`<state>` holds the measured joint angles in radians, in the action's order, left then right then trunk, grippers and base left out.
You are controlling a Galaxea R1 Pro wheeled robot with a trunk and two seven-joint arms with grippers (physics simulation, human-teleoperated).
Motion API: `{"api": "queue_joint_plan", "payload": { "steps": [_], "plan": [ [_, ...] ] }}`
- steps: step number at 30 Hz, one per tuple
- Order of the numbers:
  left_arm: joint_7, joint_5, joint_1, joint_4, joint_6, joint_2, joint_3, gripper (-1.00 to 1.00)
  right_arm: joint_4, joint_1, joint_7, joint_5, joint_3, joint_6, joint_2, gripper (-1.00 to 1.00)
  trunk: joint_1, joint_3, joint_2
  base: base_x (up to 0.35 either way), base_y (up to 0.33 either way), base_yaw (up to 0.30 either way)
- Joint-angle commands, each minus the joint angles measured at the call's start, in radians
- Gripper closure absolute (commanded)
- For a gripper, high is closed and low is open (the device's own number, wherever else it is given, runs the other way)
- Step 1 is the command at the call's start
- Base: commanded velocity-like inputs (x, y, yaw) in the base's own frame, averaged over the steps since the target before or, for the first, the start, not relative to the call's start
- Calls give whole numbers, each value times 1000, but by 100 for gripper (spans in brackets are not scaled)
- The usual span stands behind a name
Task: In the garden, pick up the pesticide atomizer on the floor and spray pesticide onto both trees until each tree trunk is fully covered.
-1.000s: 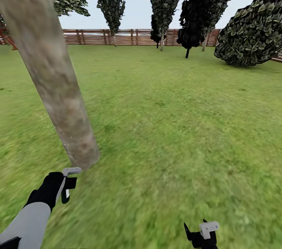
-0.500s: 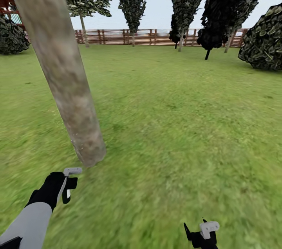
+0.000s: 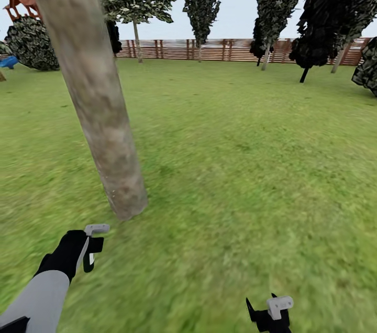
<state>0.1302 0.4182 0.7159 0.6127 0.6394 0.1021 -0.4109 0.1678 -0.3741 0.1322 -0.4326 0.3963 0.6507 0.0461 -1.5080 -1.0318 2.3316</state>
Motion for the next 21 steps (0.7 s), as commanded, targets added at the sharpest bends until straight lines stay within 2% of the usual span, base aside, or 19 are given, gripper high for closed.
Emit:
{"api": "queue_joint_plan", "payload": {
  "steps": [1, 14, 21],
  "plan": [
    [9, 10, 1, 2, 4, -1, -5, 100, -1, 0, 9, -1, 9, 3, 0, -100, 0, -1, 0, 111, -267, 42],
    [9, 10, 1, 2, 3, -1, -5, 100, -1, 0, 9, -1, 9, 3, 0, -100, 0, -1, 0, 97, -267, 5],
    [9, 10, 1, 2, 4, -1, -5, 100, -1, -1, 9, -1, 9, 3, 0, -100, 0, -1, 0, 4, -271, 231]
  ]
}}
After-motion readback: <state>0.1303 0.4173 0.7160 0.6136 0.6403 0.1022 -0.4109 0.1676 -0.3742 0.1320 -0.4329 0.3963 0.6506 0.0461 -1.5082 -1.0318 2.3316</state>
